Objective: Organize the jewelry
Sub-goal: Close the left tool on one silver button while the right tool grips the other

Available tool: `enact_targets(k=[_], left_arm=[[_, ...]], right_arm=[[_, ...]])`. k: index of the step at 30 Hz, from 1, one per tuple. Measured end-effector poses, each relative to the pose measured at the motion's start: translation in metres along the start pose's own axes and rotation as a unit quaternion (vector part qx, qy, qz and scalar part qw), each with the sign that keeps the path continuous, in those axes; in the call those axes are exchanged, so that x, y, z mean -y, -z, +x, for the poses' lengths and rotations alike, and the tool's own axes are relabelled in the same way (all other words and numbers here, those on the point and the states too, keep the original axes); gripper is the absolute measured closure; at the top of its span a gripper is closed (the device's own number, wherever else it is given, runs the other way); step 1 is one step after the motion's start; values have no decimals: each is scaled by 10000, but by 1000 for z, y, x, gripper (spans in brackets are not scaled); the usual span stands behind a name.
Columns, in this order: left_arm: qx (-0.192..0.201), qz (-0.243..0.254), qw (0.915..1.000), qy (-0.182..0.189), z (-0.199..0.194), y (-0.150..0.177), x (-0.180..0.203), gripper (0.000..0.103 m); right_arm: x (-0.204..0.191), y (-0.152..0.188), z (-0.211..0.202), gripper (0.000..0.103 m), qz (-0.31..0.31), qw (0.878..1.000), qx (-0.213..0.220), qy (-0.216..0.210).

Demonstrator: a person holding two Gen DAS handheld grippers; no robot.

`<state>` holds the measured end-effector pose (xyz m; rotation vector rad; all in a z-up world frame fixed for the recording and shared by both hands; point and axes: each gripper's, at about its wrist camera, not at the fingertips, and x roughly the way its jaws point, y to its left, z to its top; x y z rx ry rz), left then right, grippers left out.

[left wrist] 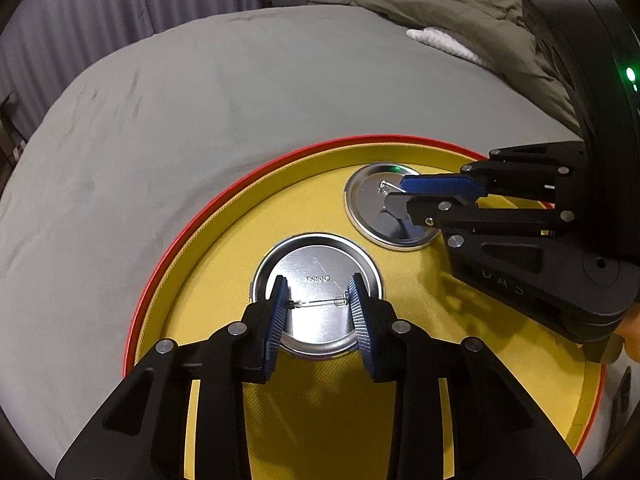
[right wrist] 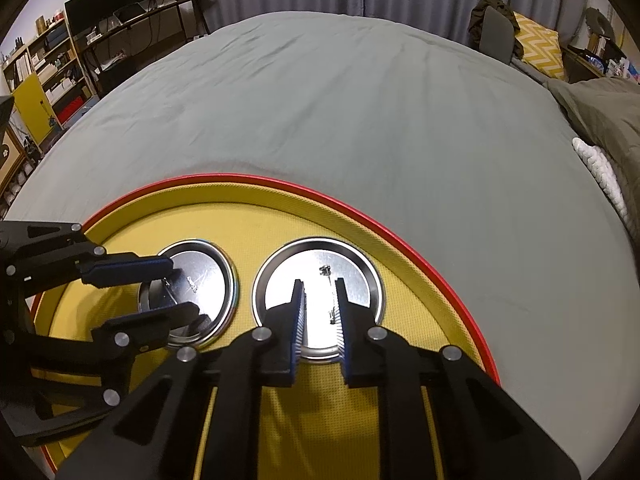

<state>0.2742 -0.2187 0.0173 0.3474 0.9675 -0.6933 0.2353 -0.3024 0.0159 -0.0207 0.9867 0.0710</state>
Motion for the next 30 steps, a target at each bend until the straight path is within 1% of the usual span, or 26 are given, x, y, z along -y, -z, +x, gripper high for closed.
enact_targets(k=[1, 2, 14, 30], left_arm=[[0, 43, 10000, -31, 1, 0, 1, 72], [7, 63, 10000, -43, 0, 0, 2, 72], [37, 173, 9998, -111, 0, -1, 8, 73], [135, 176, 9997, -110, -16, 1, 10, 73]], right_arm=[[0, 0, 0, 97, 1, 10000, 3, 10], [1, 0, 0, 100, 7, 10000, 1, 31], [-1, 1, -1, 101, 39, 10000, 36, 54], [-4, 1, -9, 101, 52, 9999, 110, 89]])
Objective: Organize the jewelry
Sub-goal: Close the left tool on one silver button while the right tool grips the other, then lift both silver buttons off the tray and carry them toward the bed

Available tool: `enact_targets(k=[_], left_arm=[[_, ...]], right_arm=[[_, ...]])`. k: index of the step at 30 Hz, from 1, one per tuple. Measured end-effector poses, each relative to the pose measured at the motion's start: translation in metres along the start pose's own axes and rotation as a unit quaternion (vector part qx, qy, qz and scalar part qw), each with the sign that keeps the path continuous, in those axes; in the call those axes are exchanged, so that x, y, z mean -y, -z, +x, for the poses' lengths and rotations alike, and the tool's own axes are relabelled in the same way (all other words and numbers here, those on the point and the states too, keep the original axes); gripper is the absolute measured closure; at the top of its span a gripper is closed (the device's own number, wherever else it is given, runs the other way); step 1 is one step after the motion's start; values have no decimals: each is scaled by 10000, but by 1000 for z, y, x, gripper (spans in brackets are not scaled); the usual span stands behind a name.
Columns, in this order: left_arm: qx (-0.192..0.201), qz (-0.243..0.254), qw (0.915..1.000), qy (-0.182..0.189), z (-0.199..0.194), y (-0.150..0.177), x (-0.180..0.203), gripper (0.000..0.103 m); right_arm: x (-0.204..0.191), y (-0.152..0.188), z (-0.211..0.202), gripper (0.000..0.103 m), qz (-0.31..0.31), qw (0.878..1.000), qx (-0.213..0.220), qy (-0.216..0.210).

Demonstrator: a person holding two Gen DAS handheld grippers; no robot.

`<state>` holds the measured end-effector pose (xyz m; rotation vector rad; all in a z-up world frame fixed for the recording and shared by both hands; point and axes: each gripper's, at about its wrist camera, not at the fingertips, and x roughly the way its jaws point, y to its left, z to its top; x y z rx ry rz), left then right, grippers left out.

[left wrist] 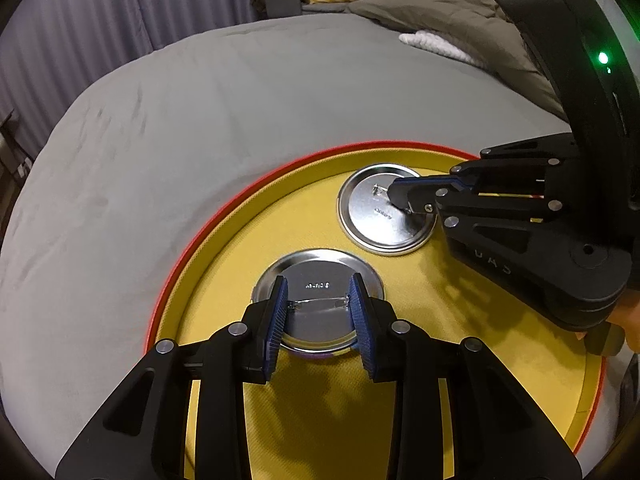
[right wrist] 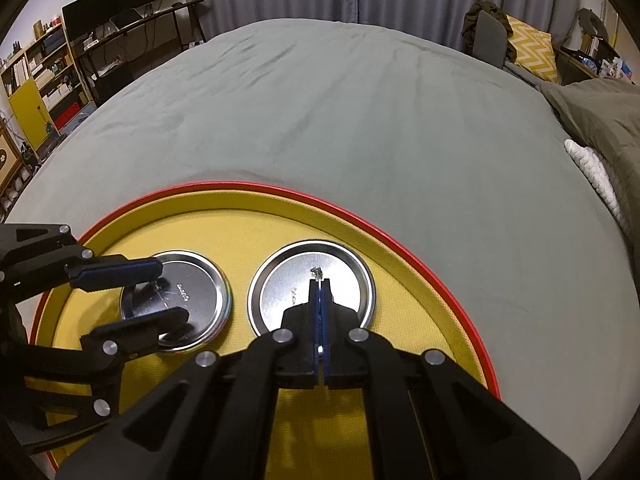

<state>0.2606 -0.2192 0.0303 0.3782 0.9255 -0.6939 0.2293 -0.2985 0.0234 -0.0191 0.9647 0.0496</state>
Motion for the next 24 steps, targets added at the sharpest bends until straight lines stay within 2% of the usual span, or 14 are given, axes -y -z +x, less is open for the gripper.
enact_targets(k=[17, 24], left_arm=[[149, 36, 9999, -41, -36, -3, -2, 73], [274, 52, 9996, -69, -67, -5, -1, 73]], right_arm=[[-11, -11, -22, 101, -61, 9999, 116, 32], [-17, -17, -41, 101, -101, 9997, 202, 42]])
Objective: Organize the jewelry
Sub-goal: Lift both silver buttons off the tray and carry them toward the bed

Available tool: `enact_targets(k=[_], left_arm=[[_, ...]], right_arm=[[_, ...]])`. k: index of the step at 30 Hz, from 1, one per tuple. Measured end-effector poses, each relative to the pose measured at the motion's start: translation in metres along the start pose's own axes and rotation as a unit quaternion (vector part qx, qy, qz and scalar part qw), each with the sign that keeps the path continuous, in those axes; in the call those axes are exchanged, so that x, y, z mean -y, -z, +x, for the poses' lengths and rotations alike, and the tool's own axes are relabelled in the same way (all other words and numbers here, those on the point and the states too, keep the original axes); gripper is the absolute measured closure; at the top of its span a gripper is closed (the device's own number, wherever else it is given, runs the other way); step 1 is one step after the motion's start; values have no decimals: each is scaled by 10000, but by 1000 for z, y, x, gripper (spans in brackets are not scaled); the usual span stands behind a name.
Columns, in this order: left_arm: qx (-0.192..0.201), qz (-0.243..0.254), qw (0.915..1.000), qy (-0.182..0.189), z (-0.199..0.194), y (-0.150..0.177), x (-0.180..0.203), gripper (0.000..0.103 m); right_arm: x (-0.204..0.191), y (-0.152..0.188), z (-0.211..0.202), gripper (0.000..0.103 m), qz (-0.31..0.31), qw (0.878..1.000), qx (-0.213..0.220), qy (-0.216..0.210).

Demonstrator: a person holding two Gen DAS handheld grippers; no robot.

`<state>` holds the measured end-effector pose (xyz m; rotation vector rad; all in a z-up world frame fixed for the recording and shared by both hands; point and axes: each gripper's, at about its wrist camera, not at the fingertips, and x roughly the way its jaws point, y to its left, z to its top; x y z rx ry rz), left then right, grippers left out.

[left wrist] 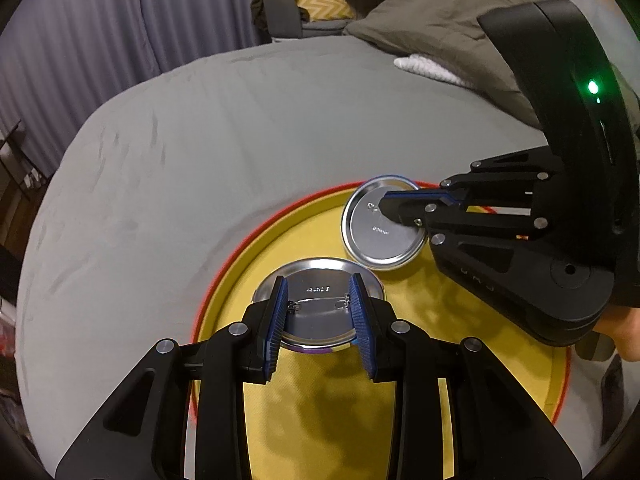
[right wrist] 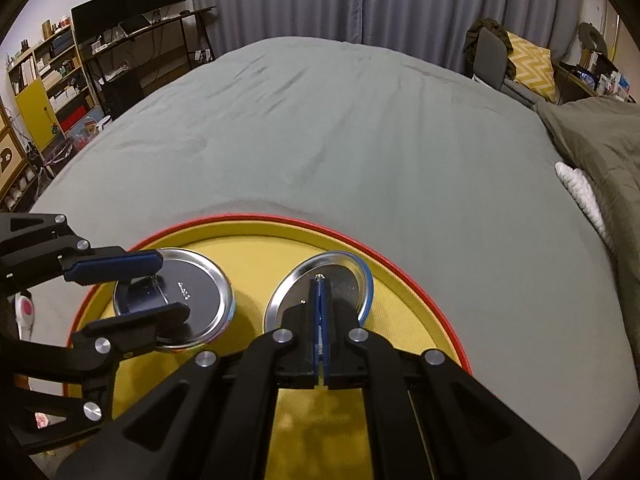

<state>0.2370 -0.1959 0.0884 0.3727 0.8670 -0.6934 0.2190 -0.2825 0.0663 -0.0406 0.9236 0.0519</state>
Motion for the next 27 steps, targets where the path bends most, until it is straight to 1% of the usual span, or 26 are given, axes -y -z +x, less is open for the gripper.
enact_targets(k=[7, 11, 15, 19, 23, 27], left_arm=[[141, -20, 9999, -71, -38, -8, 1, 73], [255, 0, 9996, -155, -71, -13, 2, 73], [401, -21, 9990, -203, -104, -18, 1, 73], [520, -13, 9983, -250, -144, -16, 6, 73], [630, -97, 9977, -243, -178, -13, 8, 73], [706, -135, 9969, -332, -208, -10, 7, 73]], right_arm=[[-4, -10, -36, 101, -30, 9998, 180, 29], [-11, -14, -60, 101, -70, 9995, 292, 36], [-19, -18, -92, 101, -132, 9989, 454, 29], [-30, -21, -125, 102, -213, 9978, 627, -1], [-42, -19, -152, 102, -289, 9969, 735, -18], [-54, -10, -174, 102, -383, 9961, 797, -37]])
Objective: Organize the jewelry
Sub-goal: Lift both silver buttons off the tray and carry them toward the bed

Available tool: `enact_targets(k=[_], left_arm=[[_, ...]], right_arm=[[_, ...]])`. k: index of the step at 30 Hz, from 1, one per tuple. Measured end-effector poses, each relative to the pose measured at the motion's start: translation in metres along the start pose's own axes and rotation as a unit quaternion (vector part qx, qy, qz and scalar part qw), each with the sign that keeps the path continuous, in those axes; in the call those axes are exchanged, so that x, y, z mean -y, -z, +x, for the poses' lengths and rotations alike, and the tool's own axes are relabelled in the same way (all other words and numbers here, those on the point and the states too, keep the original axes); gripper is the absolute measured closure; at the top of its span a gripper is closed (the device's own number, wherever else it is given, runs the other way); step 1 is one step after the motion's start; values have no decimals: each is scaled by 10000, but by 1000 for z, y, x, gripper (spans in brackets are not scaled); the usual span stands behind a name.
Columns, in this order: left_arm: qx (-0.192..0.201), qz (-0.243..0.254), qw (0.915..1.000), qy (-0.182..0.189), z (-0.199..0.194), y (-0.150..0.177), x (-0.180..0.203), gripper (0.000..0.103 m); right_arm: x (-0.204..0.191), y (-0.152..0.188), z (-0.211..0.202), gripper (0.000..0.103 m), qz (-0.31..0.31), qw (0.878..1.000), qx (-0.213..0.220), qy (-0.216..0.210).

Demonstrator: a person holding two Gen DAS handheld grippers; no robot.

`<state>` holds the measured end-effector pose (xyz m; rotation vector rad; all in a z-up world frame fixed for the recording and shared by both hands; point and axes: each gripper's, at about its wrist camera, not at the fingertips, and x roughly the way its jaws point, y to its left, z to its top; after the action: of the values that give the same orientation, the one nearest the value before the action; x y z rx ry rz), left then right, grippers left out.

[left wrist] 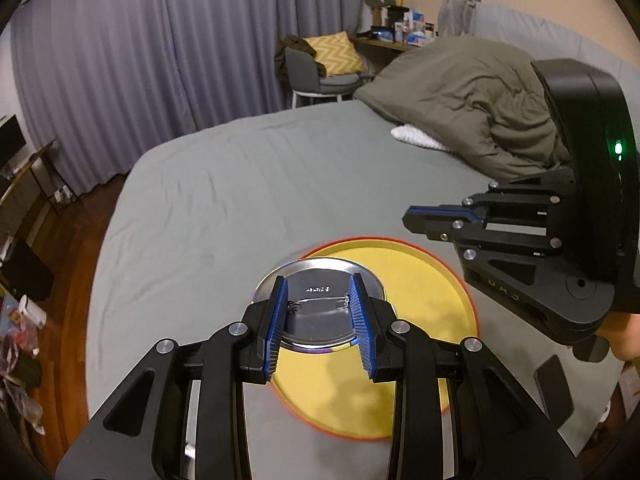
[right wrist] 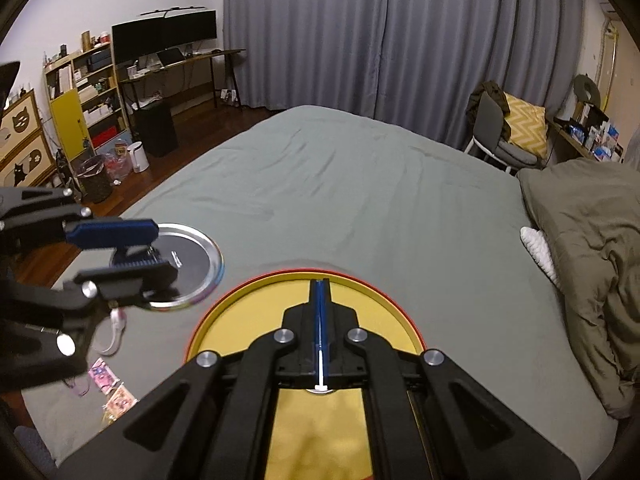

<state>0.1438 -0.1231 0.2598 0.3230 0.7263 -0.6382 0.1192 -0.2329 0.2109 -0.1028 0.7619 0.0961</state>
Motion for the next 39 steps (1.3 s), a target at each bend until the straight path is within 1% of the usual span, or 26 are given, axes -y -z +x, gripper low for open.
enact_targets(k=[5, 9, 12, 16, 18, 24, 27, 31, 36, 37, 38, 39], left_arm=[[56, -37, 10000, -26, -21, 4, 1, 73], [20, -15, 10000, -27, -20, 11, 2, 73], [-45, -27, 10000, -5, -8, 17, 1, 73], [-211, -36, 9998, 56, 23, 29, -2, 73], [-304, -53, 9995, 93, 41, 37, -2, 73], [-596, -82, 9979, 249, 90, 67, -7, 73], [-700, -99, 9971, 293, 108, 78, -7, 73], [-794, -136, 9962, 331, 128, 85, -7, 73], [-857, -146, 9956, 358, 140, 90, -9, 73], [-872, -146, 9954, 363, 141, 90, -9, 73], [-878, -142, 9954, 356, 143, 89, -6, 73], [-885, -140, 9954, 354, 144, 90, -6, 73]], right_arm=[[-5, 6, -13, 102, 30, 10000, -1, -31], [-5, 22, 4, 102, 106, 9995, -290, -92], [-8, 34, 19, 102, 172, 9986, -473, -132], [-9, 50, 43, 102, 220, 9971, -716, -158], [-5, 59, 62, 102, 275, 9957, -866, -193], [4, 83, 110, 102, 389, 9912, -1258, -114], [10, 91, 128, 102, 442, 9894, -1384, -72], [12, 98, 142, 102, 507, 9875, -1492, -64], [12, 101, 151, 102, 540, 9864, -1554, -74], [12, 101, 152, 97, 555, 9861, -1562, -87], [12, 101, 152, 91, 573, 9859, -1569, -105], [13, 100, 153, 71, 568, 9860, -1565, -110]])
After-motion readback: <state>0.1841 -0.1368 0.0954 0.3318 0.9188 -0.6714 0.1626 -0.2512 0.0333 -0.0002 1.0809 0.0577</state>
